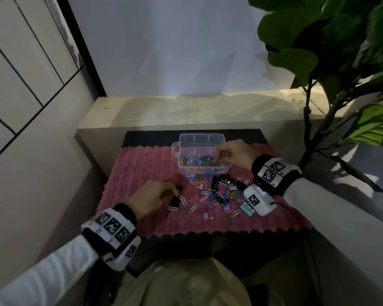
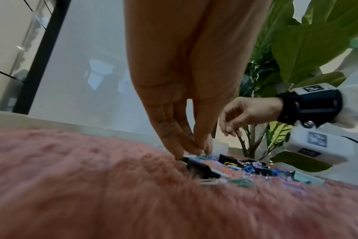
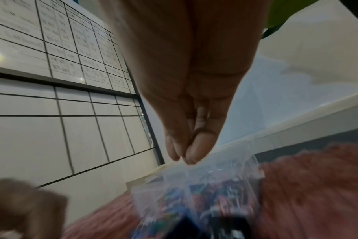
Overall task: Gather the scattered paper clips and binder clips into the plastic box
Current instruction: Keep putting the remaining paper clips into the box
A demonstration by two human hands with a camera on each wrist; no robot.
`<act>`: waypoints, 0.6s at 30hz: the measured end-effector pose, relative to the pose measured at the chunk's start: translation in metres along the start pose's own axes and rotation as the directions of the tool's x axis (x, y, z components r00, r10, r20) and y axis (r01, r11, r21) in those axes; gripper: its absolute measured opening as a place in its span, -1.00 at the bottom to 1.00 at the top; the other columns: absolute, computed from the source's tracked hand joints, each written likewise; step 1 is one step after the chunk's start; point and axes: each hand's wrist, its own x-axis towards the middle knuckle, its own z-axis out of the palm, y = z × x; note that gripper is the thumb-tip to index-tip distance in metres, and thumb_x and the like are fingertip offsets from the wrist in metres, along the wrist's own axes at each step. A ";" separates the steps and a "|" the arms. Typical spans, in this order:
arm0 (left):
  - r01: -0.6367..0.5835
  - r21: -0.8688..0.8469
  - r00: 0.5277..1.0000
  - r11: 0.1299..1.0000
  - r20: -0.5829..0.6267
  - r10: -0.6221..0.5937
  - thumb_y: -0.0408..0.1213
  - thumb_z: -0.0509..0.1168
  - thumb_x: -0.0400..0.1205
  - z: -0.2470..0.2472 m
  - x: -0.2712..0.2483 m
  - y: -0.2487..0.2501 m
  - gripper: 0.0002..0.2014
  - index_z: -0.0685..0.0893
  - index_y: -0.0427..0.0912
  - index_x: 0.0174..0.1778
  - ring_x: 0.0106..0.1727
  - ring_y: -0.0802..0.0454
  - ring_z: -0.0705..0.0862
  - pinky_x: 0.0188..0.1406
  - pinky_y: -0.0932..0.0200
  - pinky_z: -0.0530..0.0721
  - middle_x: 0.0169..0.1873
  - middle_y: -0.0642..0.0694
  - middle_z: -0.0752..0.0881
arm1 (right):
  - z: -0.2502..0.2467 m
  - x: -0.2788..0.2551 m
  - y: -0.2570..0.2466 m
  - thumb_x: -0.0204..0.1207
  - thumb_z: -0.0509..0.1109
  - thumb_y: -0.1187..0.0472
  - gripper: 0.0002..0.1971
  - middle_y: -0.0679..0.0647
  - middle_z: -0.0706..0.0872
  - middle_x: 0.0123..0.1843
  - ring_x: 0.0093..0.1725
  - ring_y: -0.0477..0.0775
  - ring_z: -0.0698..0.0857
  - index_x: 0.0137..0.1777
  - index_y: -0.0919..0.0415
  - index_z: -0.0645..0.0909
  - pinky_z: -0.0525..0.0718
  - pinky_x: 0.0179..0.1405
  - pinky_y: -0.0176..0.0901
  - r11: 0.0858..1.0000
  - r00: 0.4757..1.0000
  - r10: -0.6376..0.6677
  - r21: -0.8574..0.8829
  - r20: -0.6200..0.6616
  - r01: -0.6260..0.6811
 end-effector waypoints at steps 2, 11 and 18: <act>-0.021 -0.022 0.999 1.000 0.032 0.022 -0.41 0.28 0.58 0.002 0.010 0.009 -0.82 0.71 -0.17 0.04 -0.06 0.25 0.63 -0.12 0.71 0.43 0.02 -0.05 0.76 | 0.004 -0.020 0.000 0.46 0.26 0.57 -0.82 0.12 0.66 -0.28 -0.45 -0.27 0.56 -0.10 0.42 0.67 0.50 -0.44 -0.64 1.000 0.996 0.002 0.005 0.084 -0.002; -0.008 0.072 0.959 0.997 0.283 -0.013 -0.21 0.45 0.44 0.025 0.046 0.043 -0.47 0.50 -0.17 0.32 0.28 -0.13 0.50 0.19 0.20 0.44 0.28 -0.22 0.50 | 0.030 -0.075 -0.003 0.45 0.43 0.29 -0.83 0.05 0.74 -0.01 -0.13 -0.11 0.65 0.04 0.19 0.68 0.57 -0.15 -0.29 0.966 0.923 -0.036 -0.223 0.382 0.130; 0.020 0.070 0.981 0.997 0.194 -0.033 -0.28 0.44 0.44 0.038 0.053 0.048 -0.56 0.54 -0.20 0.23 0.21 -0.17 0.53 0.12 0.18 0.47 0.25 -0.22 0.48 | 0.044 -0.086 0.000 0.29 0.46 -0.22 -0.46 0.00 0.55 0.10 -0.01 -0.01 0.54 0.13 0.14 0.53 0.52 -0.18 -0.12 0.941 0.941 0.057 -0.334 0.334 0.062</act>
